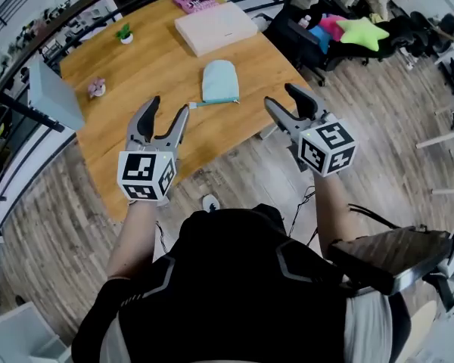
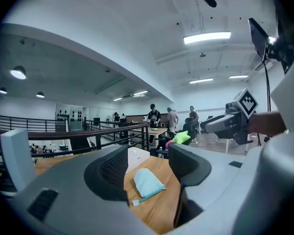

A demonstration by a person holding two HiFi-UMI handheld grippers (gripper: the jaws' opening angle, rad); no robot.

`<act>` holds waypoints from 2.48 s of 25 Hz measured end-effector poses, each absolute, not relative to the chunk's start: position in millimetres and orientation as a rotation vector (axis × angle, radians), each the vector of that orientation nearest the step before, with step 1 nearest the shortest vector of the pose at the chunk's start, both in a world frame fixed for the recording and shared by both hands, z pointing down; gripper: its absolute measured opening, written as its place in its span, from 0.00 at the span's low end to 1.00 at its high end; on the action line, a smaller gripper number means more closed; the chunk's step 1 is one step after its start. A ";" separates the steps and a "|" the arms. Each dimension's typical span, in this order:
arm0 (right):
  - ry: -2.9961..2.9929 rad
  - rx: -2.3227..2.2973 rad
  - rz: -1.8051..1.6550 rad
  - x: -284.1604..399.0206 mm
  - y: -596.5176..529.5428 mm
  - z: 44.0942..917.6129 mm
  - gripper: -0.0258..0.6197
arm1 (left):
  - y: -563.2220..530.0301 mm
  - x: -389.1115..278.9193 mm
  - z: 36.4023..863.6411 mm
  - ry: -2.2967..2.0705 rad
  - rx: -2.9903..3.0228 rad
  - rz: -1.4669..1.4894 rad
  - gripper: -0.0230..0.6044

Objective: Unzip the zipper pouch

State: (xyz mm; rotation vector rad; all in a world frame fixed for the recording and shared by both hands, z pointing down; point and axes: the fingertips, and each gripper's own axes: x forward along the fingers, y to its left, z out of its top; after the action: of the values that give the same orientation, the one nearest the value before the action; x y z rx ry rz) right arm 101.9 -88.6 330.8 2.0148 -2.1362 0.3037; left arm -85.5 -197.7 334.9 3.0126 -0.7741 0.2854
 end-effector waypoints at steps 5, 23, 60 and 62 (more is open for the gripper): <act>-2.126 1.962 0.347 115.1 -116.4 349.7 0.42 | -212.7 -84.3 354.9 -0.737 2.954 0.290 0.46; -2.444 1.253 0.352 172.2 -223.5 469.5 0.38 | -216.8 -30.3 428.0 -1.083 2.699 0.525 0.46; -2.366 0.296 0.163 141.1 -236.4 693.3 0.14 | -159.7 -21.0 536.8 -1.449 2.197 0.673 0.41; -2.387 0.320 0.224 140.7 -236.1 689.1 0.13 | -159.2 -18.6 535.2 -1.438 2.213 0.680 0.40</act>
State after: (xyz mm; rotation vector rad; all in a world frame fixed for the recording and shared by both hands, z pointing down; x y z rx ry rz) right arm 140.7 -236.1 689.1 0.3199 -2.3872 0.2241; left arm -18.6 -159.2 535.2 2.2129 -1.4385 0.6802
